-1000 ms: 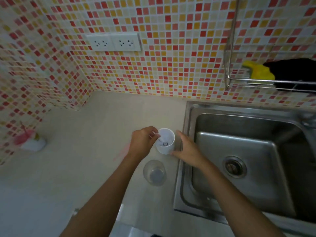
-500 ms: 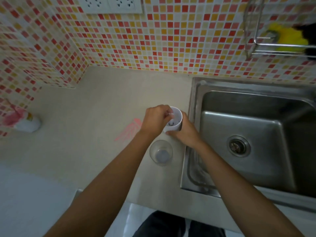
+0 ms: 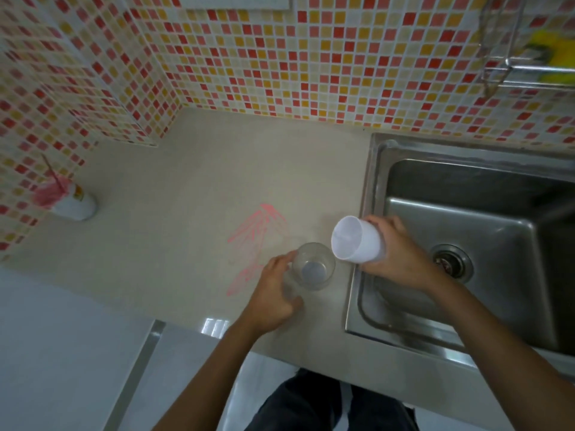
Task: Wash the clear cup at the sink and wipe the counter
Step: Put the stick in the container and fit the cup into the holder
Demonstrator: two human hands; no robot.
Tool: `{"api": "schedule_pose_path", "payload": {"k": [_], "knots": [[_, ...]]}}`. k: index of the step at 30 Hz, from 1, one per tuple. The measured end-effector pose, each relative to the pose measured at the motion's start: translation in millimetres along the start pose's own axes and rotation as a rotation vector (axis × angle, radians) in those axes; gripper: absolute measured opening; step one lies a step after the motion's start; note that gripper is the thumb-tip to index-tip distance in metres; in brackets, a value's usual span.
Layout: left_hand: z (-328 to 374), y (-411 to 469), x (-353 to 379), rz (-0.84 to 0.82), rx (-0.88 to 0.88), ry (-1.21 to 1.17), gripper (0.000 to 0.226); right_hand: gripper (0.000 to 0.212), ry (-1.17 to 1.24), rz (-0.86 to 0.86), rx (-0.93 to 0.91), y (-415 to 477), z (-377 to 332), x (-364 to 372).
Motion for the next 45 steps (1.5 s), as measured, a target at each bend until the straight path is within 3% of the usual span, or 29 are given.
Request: {"api": "schedule_pose_path", "payload": {"k": [5,8,20,24,27,31,41,45], "knots": [[0,23,13,0.091,-0.030,-0.118,0.078,0.085,-0.127,0.010,-0.066,-10,-14,-7],[8,38,16,0.103,-0.004,-0.190,0.073,0.086,-0.206,0.104,-0.118,-9,-26,-23],[27,82,30,0.122,0.034,-0.242,0.073,0.084,-0.369,0.284,-0.243,22,-97,-35],[28,74,27,0.146,0.047,-0.301,0.086,0.080,-0.199,0.155,-0.244,33,-87,-4],[40,73,28,0.158,0.123,-0.304,0.076,0.065,-0.004,0.149,-0.178,37,-73,5],[48,74,33,0.177,0.155,-0.255,0.074,0.043,0.079,0.172,-0.094,43,-62,10],[26,81,38,0.161,0.086,-0.212,0.078,0.040,0.125,0.248,-0.098,44,-57,19],[37,76,37,0.114,0.053,-0.174,0.082,0.044,0.150,0.158,-0.069,47,-57,19]]}}
Point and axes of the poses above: each hand's wrist, its own y-axis towards the middle knuckle, its own x-axis out of the palm, z = x × y, the point moved 8 cm from there along y, towards the middle knuckle, and after that the axes turned 7 degrees about -y, right-handed, at the moved point
